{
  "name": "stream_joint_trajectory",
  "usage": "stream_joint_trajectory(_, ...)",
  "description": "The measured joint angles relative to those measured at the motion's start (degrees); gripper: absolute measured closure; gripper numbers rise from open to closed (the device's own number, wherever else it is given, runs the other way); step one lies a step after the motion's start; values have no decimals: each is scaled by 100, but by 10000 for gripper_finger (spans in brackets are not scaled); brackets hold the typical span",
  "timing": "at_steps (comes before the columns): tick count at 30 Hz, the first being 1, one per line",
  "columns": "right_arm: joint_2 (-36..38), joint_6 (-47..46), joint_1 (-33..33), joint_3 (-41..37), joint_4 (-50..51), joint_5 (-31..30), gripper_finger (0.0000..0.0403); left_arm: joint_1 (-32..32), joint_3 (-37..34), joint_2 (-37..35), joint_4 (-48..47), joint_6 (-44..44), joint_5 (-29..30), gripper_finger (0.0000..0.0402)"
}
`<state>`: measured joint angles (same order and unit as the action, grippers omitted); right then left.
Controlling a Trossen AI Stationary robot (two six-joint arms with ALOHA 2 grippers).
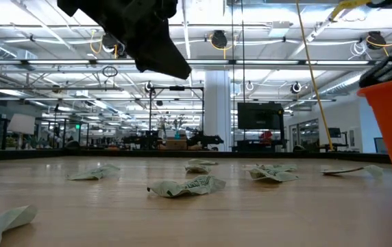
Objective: Pick and place Stevia / Truvia into bins
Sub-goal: Put the stevia packet into the orange bin
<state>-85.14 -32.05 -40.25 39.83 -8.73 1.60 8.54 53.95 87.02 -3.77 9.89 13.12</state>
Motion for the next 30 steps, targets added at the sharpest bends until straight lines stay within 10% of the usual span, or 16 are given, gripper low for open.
stream_joint_trajectory(15, 599, 1931, 148, 2, 32, -1529, 312, 771, 4, 706, -1846, 2522, -821, 270)
stream_joint_trajectory(30, 594, 2275, 631, -2, -10, -1510, 312, 1163, 13, 1389, -1929, 2202, -424, 273)
